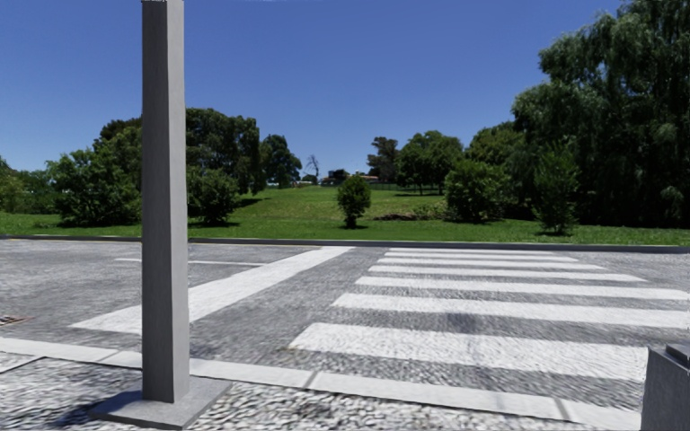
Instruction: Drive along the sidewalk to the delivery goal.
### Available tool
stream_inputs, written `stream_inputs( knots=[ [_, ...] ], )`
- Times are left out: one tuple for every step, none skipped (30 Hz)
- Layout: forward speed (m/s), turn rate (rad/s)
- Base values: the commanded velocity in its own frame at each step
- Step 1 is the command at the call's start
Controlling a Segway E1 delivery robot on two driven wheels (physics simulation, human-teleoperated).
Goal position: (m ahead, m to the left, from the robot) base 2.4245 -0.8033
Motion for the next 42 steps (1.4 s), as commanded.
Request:
stream_inputs(
  knots=[
    [0.64,0.00],
    [0.64,0.00],
    [0.64,0.00],
    [0.61,-0.16],
    [0.61,-0.16],
    [0.56,-0.41],
    [0.54,-0.58],
    [0.52,-0.66],
    [0.52,-0.69],
    [0.52,-0.69],
    [0.52,-0.69],
    [0.52,-0.70],
    [0.52,-0.70],
    [0.52,-0.70],
    [0.52,-0.70],
    [0.52,-0.70],
    [0.52,-0.70],
    [0.52,-0.70],
    [0.52,-0.70],
    [0.52,-0.70],
    [0.52,-0.70],
    [0.52,-0.63],
    [0.52,-0.15],
    [0.52,-0.15],
    [0.52,-0.07],
    [0.51,-0.02],
    [0.51,0.00],
    [0.51,0.00],
    [0.51,0.00],
    [0.52,0.00],
    [0.53,0.00],
    [0.53,0.00],
    [0.53,0.00],
    [0.53,0.00],
    [0.54,0.00],
    [0.54,-0.08],
    [0.54,-0.08],
    [0.54,-0.18],
    [0.54,-0.25],
    [0.54,-0.28],
    [0.54,-0.28],
    [0.54,-0.28]
  ],
)
